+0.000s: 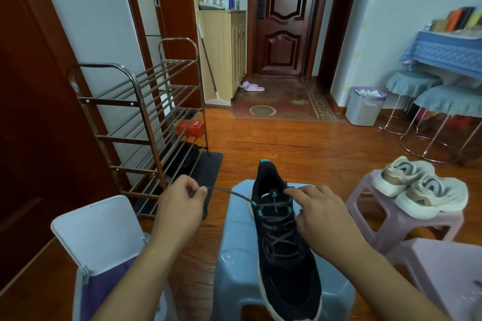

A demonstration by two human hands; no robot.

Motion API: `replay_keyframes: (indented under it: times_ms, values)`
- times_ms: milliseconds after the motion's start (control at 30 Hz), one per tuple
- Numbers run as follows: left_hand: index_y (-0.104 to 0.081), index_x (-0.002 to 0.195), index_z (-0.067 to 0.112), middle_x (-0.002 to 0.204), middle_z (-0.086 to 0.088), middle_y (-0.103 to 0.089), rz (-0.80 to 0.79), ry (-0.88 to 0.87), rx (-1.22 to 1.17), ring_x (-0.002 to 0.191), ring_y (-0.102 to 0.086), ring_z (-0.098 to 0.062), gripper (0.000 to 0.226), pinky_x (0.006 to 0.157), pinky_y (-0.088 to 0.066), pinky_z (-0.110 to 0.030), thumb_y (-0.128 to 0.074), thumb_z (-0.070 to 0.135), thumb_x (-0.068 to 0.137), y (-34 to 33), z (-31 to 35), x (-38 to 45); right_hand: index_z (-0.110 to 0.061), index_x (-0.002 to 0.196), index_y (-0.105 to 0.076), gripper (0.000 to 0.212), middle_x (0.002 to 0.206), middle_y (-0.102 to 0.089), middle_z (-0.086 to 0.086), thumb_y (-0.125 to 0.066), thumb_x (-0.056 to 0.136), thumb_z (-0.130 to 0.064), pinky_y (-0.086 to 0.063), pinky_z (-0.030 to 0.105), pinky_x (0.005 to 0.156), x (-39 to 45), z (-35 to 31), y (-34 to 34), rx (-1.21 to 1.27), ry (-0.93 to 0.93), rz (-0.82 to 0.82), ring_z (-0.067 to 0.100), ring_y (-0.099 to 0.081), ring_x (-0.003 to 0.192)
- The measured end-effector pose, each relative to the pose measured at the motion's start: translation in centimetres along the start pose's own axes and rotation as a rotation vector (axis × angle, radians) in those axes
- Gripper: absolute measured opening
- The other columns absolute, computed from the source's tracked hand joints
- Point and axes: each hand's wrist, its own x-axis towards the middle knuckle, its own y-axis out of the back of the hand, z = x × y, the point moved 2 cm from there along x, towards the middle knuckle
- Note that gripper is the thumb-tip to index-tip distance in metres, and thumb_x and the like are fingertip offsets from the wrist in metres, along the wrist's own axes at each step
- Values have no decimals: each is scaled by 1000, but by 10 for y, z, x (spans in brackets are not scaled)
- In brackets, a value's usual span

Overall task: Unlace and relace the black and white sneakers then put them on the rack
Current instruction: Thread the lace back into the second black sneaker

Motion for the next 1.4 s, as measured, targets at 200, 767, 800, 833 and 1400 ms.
replay_keyframes:
  times_ms: [200, 767, 800, 833, 1400]
  values:
    - [-54, 88, 15, 78, -6, -61, -65, 114, 173, 68, -59, -20, 12, 60, -50, -37, -59, 21, 98, -2, -13, 7, -31, 141, -56, 59, 131, -60, -7, -49, 90, -3, -44, 35, 97, 4, 6, 1, 132, -39, -60, 22, -47, 116]
    - [-45, 119, 35, 77, 5, -63, -348, 45, -106, 66, -62, -12, 30, 69, -55, -41, -59, 26, 94, -88, 40, -37, -30, 134, -58, 48, 96, -68, -6, -57, 87, -20, -57, 34, 73, 13, -18, -2, 591, -483, -156, 12, -67, 79]
    - [-44, 119, 36, 78, 5, -65, -357, 44, -94, 67, -64, -12, 29, 70, -56, -42, -59, 27, 95, -87, 40, -36, -30, 134, -58, 47, 96, -69, -6, -57, 88, -19, -57, 34, 73, 12, -18, -3, 585, -483, -159, 12, -67, 80]
    - [-44, 119, 36, 81, 4, -66, -364, 41, -92, 68, -66, -13, 30, 70, -56, -42, -58, 28, 95, -87, 38, -36, -30, 134, -57, 47, 97, -68, -7, -57, 88, -19, -57, 34, 73, 10, -18, -3, 612, -475, -162, 11, -67, 81]
    - [-53, 129, 36, 90, 3, -70, -416, -5, -124, 75, -68, -6, 31, 73, -57, -32, -55, 26, 101, -84, 29, -26, -33, 145, -45, 58, 123, -62, -11, -60, 93, -12, -59, 26, 77, -2, -20, -6, 922, -517, -128, 3, -69, 88]
